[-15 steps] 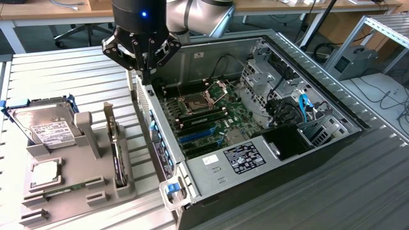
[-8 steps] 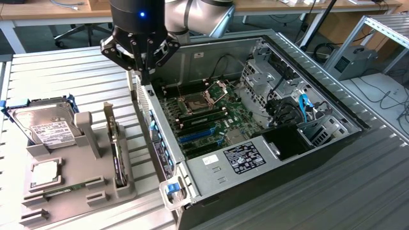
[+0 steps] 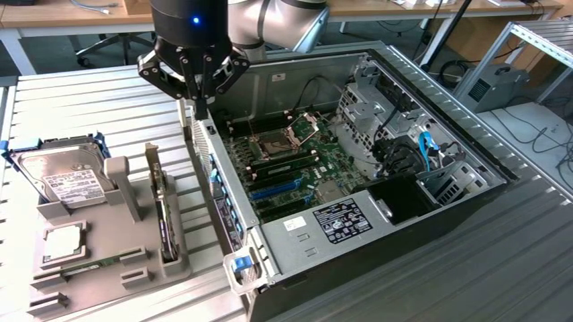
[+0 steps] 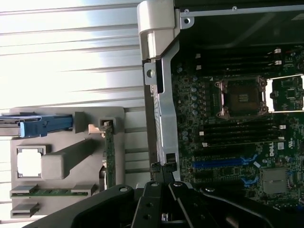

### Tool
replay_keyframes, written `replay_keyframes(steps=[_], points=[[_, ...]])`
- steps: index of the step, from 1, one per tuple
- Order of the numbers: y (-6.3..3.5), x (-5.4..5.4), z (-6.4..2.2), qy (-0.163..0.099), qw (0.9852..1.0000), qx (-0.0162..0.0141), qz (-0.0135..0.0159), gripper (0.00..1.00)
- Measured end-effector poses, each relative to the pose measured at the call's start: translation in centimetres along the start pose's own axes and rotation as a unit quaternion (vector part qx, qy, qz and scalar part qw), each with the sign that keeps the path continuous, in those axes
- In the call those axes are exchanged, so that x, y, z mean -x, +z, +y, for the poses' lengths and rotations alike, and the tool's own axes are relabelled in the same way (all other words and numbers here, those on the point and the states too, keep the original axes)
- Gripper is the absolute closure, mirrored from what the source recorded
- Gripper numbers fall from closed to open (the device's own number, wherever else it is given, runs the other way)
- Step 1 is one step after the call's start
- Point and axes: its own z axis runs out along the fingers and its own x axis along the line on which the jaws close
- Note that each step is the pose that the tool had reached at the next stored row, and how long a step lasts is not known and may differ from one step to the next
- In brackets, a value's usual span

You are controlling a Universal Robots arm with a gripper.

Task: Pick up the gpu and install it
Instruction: 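Reach for the gpu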

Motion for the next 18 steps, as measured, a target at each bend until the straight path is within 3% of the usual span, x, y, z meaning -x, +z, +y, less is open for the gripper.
replay_keyframes(steps=[18], points=[[0.01,-0.44,-0.07,0.0,1.0,0.0,0.0,0.89]])
